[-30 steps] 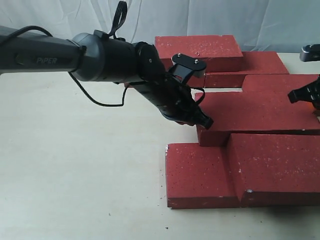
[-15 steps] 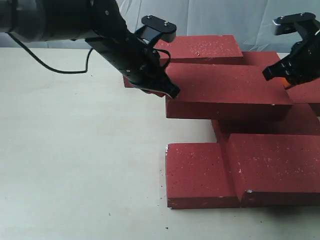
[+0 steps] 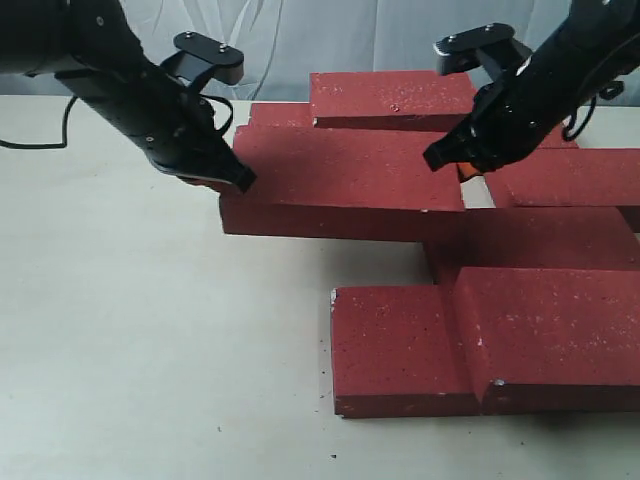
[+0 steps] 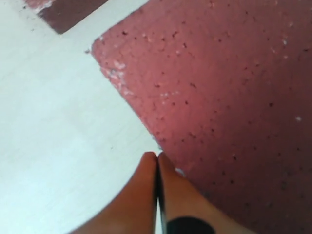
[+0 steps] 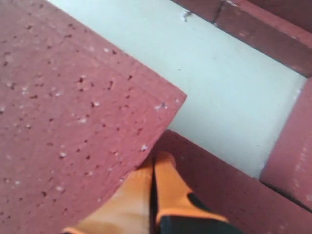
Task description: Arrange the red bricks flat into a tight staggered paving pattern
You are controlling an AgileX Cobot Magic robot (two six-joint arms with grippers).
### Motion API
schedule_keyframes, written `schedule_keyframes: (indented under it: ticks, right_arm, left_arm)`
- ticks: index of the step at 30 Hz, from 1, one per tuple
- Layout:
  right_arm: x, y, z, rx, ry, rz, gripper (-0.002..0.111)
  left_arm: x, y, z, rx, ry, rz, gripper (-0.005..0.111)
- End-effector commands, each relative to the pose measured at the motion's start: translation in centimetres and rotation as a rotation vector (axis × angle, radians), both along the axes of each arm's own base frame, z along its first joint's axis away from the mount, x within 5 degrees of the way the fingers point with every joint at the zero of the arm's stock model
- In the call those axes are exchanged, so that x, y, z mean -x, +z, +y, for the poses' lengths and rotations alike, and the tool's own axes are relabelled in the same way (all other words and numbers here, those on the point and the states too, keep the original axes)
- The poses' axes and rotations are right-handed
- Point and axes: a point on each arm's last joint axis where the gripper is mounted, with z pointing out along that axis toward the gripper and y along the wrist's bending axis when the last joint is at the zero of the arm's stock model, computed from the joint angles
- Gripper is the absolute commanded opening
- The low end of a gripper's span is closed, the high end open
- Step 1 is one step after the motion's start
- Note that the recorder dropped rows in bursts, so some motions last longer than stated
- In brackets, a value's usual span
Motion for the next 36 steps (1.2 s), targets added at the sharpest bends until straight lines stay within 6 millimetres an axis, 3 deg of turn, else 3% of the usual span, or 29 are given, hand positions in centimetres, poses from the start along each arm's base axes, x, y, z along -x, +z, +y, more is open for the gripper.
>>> schedule_keyframes:
  ticks: [1, 8, 13, 21, 25, 28, 36]
  right_arm:
    - [0.1, -0.2, 5.1, -0.167, 0.015, 0.033, -0.001]
    - [-0.7, -2.1, 7.9, -0.174, 0.051, 0.047, -0.001]
    - [-1.4, -3.8, 8.1, -0.168, 0.024, 0.046, -0.001]
    - [-2.5, -5.8, 8.1, -0.147, -0.007, 0.0, -0.001]
    - [-2.7, -6.3, 7.3, -0.029, 0.033, -0.032, -0.001]
    - [-3.1, -6.3, 6.8, 0.007, -0.029, -0.052, -0.001]
    - [-3.4, -6.3, 5.9, 0.124, 0.004, -0.106, -0.001]
  left_arm:
    - [0.1, -0.1, 0.6, 0.097, 0.09, 0.011, 0.0]
    - [-0.3, -2.1, 3.3, 0.08, 0.191, -0.019, 0.0]
    - [-0.3, -3.0, 3.7, 0.074, 0.219, -0.065, 0.0]
    - [-0.4, -6.4, 4.0, 0.03, 0.245, -0.05, 0.0]
    - [-0.7, -6.9, 4.2, 0.001, 0.225, -0.073, 0.0]
    - [-1.0, -7.0, 5.0, -0.015, 0.234, -0.091, 0.0]
    - [-2.2, -6.9, 9.2, 0.006, 0.396, -0.091, 0.0]
